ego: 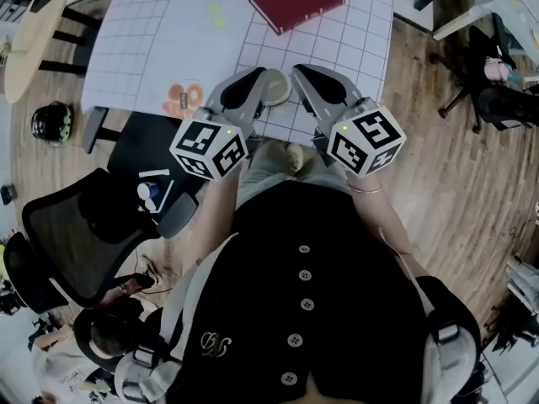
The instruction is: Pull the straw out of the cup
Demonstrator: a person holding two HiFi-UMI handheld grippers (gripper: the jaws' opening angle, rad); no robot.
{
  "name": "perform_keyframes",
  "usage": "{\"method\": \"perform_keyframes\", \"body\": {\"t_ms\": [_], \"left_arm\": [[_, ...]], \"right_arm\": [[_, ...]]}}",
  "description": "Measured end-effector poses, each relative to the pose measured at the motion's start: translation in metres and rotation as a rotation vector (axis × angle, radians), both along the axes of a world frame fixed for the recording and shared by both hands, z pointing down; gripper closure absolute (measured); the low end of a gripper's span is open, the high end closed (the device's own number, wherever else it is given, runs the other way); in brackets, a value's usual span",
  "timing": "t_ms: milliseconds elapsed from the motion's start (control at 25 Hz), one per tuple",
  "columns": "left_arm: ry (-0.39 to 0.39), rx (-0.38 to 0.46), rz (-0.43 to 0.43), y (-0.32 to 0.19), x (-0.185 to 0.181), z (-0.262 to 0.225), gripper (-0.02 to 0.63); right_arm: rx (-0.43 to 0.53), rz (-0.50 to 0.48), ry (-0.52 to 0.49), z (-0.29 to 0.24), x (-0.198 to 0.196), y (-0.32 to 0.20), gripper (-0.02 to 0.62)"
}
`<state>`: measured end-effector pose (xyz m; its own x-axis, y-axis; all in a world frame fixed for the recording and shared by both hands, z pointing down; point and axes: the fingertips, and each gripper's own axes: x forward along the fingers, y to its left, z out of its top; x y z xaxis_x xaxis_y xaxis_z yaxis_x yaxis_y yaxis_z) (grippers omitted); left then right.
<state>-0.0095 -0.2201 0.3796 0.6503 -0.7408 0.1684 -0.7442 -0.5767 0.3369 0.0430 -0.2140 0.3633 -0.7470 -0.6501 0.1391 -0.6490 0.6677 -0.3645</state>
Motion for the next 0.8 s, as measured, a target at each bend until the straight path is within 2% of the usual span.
{"method": "perform_keyframes", "body": {"t_ms": [400,800], "left_arm": [[0.010,-0.035,-0.012,-0.002,-0.022,0.006,0.609],[0.024,-0.117,-0.054,0.008,-0.045,0.032,0.607]], "right_arm": [[-0.038,0.023,0.003,0.006,-0.012,-0.002,0.595],[-0.116,0.027,0.023,0.028,-0.024,0.007,0.595]]}}
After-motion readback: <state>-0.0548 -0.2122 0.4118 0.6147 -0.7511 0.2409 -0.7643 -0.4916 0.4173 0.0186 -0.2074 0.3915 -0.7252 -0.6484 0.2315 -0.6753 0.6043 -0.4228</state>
